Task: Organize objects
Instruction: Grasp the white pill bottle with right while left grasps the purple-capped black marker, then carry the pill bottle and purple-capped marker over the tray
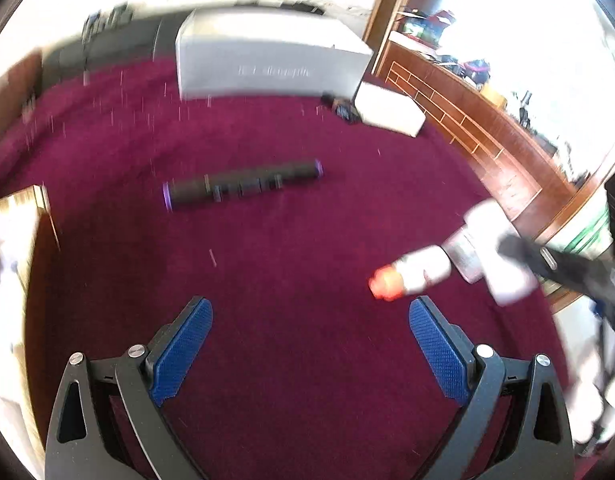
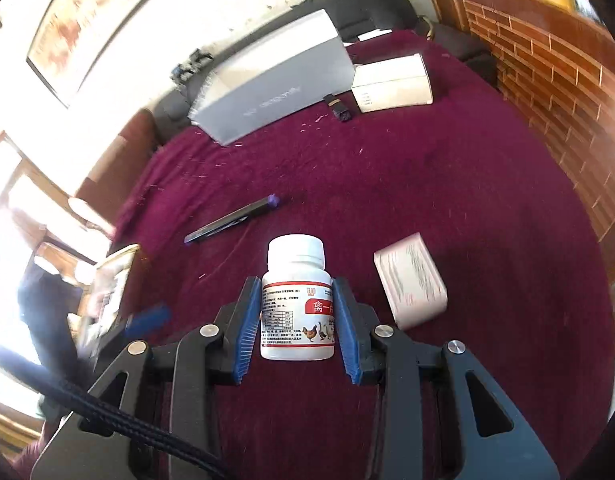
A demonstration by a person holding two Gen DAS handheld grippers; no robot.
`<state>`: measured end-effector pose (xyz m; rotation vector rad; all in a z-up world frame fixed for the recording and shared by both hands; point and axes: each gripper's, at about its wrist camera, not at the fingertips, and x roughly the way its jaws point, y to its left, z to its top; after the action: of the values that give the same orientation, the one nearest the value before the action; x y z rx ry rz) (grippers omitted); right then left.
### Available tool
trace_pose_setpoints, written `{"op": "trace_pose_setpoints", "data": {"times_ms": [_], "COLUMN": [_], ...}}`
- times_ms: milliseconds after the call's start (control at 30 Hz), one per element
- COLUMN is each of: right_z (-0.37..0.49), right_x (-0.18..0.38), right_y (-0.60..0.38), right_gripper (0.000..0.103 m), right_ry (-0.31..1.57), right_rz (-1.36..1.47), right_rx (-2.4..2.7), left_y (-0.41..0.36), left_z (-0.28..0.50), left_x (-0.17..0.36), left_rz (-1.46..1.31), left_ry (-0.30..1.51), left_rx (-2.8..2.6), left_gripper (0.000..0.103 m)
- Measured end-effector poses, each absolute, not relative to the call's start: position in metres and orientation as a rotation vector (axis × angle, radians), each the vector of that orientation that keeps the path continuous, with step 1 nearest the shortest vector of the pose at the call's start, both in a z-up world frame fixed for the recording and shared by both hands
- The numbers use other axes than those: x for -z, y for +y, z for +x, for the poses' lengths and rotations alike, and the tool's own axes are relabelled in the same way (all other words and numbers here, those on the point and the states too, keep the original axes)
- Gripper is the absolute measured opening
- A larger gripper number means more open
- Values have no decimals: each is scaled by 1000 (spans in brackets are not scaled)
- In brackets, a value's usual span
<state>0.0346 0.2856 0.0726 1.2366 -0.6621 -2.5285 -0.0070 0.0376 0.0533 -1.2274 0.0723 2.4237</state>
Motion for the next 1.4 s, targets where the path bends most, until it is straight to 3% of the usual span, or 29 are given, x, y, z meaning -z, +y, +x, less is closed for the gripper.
{"op": "trace_pose_setpoints", "data": {"times_ms": [200,533,567,600,667,700,967,1067,1167,1233,1333,1367,1400], "right_z": [45,36,36,36,35,34,37,37,37,36,37,36,36], "right_x": [-37,-16,-15,-15,-15,-15,-15,-14,-13,-11,-9,-8,-7], "right_y": [271,278,280,280,280,279,265,262,262,263,265,265,266], "right_gripper": [34,34,34,34,35,35,35,35,35,35,37,40,44], "right_ry": [-769,-910,-923,-928,-927,-924,-818,-780,-767,-769,-780,-784,-789], "right_rz": [1176,1091,1081,1078,1080,1084,1111,1133,1140,1153,1166,1172,1177], "right_rx": [2396,2307,2306,2304,2303,2301,2317,2345,2358,2361,2359,2360,2361], "left_y": [52,79,80,81,83,85,87,90,92,90,84,83,80], "left_z": [-64,-116,-115,-116,-112,-107,-72,-66,-58,-50,-49,-48,-44], "left_x": [-55,-12,-13,-14,-18,-18,-17,-17,-14,-12,-14,-15,-16], "left_rz": [-1163,-1242,-1236,-1278,-1309,-1307,-1300,-1244,-1168,-1119,-1176,-1198,-1228], "left_ry": [512,698,667,587,531,548,538,560,620,630,580,550,519], "left_rx": [-2510,-2302,-2311,-2269,-2253,-2262,-2261,-2330,-2442,-2497,-2458,-2432,-2406], "left_gripper": [96,92,77,49,14,11,12,20,36,38,30,13,11]}}
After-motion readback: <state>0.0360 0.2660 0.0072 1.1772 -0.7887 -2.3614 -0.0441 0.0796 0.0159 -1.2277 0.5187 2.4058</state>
